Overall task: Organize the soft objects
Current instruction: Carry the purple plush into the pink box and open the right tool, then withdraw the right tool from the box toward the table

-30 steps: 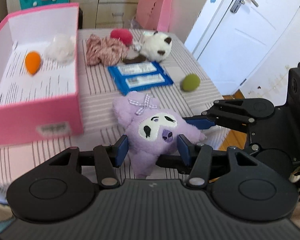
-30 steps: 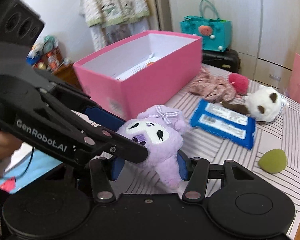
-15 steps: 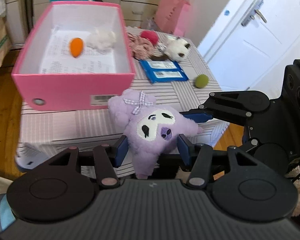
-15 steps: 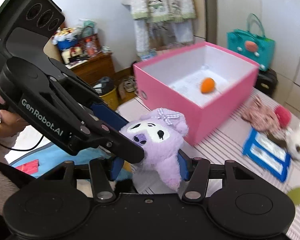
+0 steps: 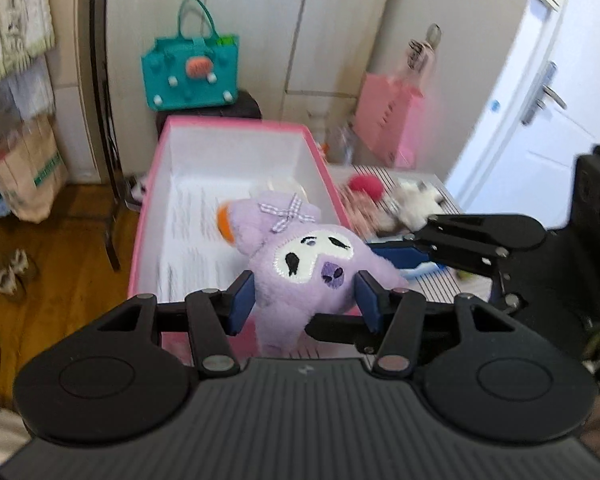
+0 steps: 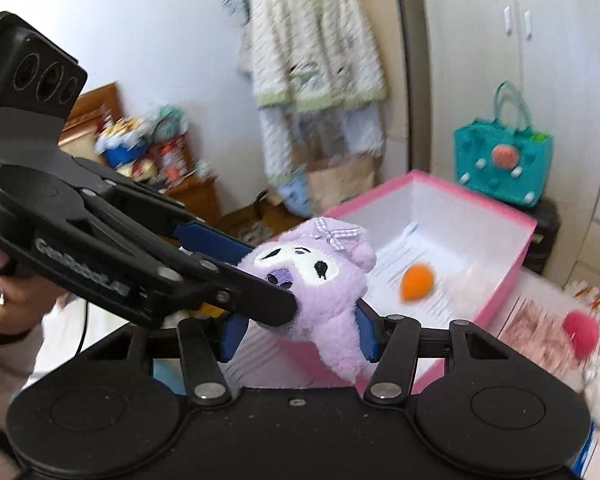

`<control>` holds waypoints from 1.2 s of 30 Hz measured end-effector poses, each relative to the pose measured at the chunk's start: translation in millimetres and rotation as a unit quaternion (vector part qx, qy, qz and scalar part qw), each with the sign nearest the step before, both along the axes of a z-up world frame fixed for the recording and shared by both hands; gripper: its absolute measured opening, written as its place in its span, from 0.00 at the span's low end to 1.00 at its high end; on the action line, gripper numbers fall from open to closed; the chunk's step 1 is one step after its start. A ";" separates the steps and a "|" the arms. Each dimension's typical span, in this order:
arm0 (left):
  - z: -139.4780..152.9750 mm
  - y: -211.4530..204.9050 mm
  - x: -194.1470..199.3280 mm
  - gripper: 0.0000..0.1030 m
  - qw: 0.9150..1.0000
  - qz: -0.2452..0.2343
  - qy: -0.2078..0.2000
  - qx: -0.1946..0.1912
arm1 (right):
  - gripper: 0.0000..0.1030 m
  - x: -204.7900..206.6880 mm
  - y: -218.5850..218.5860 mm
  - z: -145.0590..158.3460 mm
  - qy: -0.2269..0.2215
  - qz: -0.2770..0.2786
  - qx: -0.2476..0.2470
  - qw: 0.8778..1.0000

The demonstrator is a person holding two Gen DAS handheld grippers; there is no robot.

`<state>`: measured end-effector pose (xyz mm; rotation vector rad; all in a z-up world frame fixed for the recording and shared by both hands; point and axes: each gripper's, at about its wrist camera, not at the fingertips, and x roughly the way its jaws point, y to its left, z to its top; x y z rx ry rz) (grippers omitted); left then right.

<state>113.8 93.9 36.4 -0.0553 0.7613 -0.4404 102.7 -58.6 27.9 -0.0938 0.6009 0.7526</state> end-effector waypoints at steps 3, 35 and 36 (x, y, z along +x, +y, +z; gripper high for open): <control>-1.8 -1.0 27.8 0.52 1.000 0.010 -0.021 0.004 | 0.59 29.1 5.0 -2.1 -0.008 -0.021 0.001 1.000; -52.2 13.9 177.9 0.54 0.995 0.089 0.042 -0.004 | 0.70 190.8 25.3 -53.1 0.090 -0.022 -0.074 0.993; -50.1 16.1 173.0 0.55 0.996 0.083 0.042 -0.011 | 0.70 187.6 23.0 -50.8 0.093 -0.022 -0.073 0.993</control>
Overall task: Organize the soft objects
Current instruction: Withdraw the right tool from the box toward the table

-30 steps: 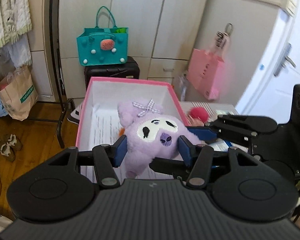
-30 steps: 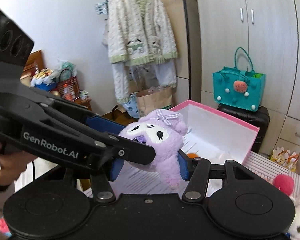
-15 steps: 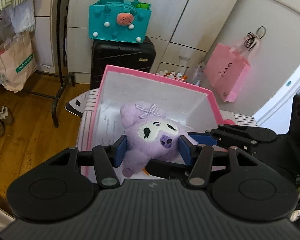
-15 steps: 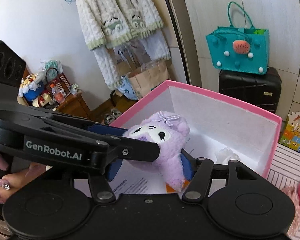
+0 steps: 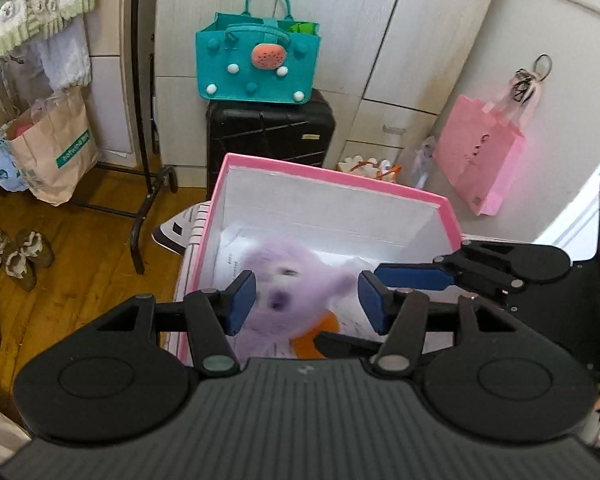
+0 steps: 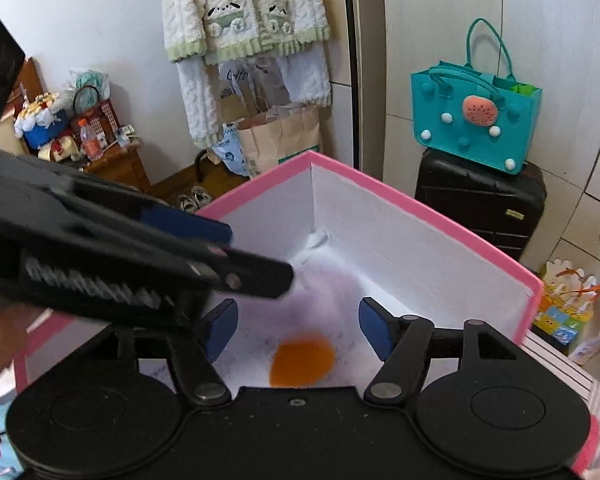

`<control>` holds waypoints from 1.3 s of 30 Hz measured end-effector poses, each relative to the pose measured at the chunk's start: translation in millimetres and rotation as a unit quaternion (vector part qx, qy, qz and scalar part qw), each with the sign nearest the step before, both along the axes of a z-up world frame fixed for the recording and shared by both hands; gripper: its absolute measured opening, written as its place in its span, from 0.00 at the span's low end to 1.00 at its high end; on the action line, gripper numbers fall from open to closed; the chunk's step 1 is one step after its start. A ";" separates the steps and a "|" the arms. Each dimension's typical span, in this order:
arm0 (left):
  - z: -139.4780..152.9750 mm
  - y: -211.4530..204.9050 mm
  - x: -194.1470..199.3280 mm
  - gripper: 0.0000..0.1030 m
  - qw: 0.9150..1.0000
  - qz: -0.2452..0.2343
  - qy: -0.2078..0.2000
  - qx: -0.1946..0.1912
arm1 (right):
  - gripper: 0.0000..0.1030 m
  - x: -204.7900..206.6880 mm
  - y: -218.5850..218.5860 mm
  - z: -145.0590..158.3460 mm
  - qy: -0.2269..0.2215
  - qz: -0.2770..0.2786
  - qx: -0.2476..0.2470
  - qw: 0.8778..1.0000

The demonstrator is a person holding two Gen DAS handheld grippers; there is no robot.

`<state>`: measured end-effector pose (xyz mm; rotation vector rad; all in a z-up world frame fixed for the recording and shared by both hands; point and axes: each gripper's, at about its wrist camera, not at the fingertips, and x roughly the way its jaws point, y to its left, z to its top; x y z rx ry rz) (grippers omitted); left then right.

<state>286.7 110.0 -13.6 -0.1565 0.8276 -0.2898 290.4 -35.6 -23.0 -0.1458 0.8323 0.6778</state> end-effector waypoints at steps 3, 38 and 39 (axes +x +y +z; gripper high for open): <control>5.6 7.4 -13.6 0.56 1.000 0.010 -0.002 -0.012 | 0.70 -16.7 -8.2 12.0 -0.006 -0.007 0.018 1.000; 71.1 -114.9 -213.4 0.63 0.964 -0.252 -0.067 0.060 | 0.70 -258.0 -194.7 84.5 -0.091 -0.094 0.021 0.991; 68.9 -119.2 -215.2 0.63 0.962 -0.255 -0.071 0.062 | 0.70 -262.0 -199.0 81.3 -0.091 -0.098 0.017 0.991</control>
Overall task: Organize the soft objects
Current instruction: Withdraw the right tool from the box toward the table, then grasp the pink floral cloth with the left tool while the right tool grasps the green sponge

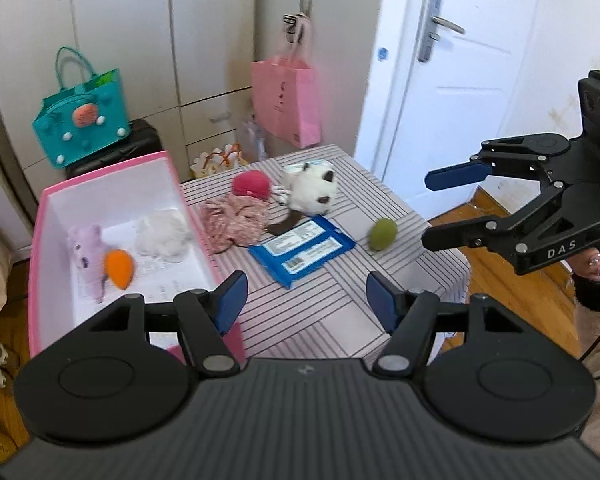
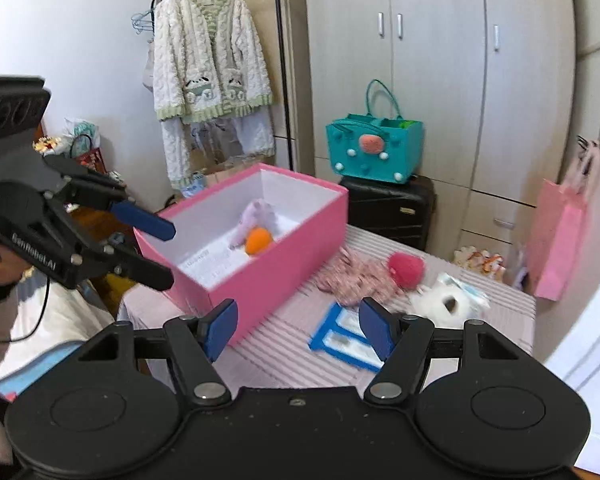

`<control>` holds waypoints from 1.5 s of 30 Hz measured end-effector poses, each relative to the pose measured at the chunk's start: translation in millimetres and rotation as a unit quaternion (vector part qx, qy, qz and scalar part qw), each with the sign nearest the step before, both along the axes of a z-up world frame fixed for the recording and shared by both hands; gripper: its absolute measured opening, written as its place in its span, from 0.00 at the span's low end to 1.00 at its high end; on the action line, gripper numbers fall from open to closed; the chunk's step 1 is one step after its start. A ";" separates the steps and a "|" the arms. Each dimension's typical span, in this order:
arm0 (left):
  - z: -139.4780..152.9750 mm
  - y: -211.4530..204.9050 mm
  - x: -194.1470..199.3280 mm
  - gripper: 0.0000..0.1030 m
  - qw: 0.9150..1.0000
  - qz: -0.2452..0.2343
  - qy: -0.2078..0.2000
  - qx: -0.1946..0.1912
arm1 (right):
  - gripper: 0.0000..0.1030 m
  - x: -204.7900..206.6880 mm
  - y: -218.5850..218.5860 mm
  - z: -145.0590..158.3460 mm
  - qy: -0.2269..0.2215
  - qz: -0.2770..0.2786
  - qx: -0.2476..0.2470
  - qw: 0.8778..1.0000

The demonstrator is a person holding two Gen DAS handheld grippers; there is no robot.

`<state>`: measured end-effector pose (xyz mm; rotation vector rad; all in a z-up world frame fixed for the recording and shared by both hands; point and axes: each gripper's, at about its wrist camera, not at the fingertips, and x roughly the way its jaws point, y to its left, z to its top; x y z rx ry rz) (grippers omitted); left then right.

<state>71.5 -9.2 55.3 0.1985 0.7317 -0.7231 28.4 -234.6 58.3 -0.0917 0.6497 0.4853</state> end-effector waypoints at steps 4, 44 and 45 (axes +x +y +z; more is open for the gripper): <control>-13.5 -16.0 -7.5 0.63 1.000 0.003 -0.012 0.000 | 0.70 -10.6 -17.8 -12.3 0.007 -0.017 -0.009 1.000; -129.5 -122.6 137.6 0.65 0.972 0.225 -0.058 0.027 | 0.70 67.6 -92.7 -170.6 -0.002 -0.070 0.026 0.997; -132.5 -124.9 142.3 0.65 0.972 0.228 -0.054 0.030 | 0.70 67.9 -92.9 -171.2 -0.003 -0.072 0.026 0.997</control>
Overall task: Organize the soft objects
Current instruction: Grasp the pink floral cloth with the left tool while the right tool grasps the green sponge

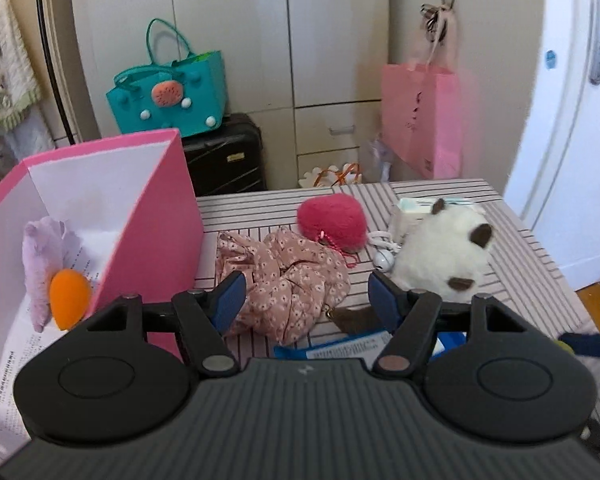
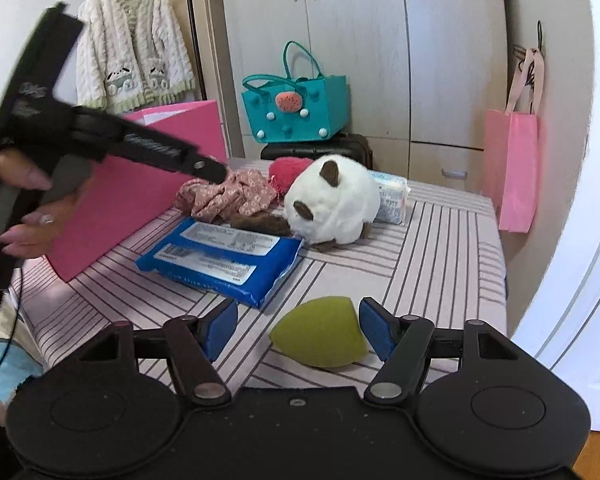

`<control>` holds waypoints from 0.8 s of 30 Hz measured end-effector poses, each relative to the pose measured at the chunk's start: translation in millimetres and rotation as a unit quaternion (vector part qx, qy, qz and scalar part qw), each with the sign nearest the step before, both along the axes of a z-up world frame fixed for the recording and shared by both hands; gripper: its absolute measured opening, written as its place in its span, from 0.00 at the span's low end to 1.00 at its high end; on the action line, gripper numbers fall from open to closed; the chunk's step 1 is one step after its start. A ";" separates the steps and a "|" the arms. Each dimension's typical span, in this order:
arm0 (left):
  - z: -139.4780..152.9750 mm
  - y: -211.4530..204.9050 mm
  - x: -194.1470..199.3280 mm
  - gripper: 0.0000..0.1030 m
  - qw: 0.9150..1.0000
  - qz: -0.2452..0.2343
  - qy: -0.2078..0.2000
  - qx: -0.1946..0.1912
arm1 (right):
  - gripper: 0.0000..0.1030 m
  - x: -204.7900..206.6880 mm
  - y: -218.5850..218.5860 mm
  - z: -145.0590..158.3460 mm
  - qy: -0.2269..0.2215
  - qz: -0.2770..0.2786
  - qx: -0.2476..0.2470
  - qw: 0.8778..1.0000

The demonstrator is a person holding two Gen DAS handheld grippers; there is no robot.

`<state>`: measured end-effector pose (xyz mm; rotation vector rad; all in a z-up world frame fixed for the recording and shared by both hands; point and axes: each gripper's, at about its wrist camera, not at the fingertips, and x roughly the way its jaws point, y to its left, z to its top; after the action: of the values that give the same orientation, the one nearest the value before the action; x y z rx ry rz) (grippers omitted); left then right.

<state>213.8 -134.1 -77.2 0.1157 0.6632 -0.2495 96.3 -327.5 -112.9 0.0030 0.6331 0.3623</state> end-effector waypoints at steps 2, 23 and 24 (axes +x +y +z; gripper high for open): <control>-7.6 -4.7 10.5 0.66 1.000 0.013 0.009 0.006 | 0.70 1.2 -0.6 -0.9 0.002 0.000 -0.005 1.000; -42.6 -8.9 43.8 0.20 0.997 0.066 0.035 0.016 | 0.55 17.5 -9.3 -5.4 0.009 -0.013 0.007 1.000; -42.0 -8.4 43.0 0.16 0.997 0.065 0.035 0.014 | 0.55 18.1 -9.5 -5.5 0.009 -0.014 0.009 1.000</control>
<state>256.8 -142.5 -119.2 0.0916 0.7415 -0.1201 114.4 -337.0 -118.4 0.0317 0.6467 0.3407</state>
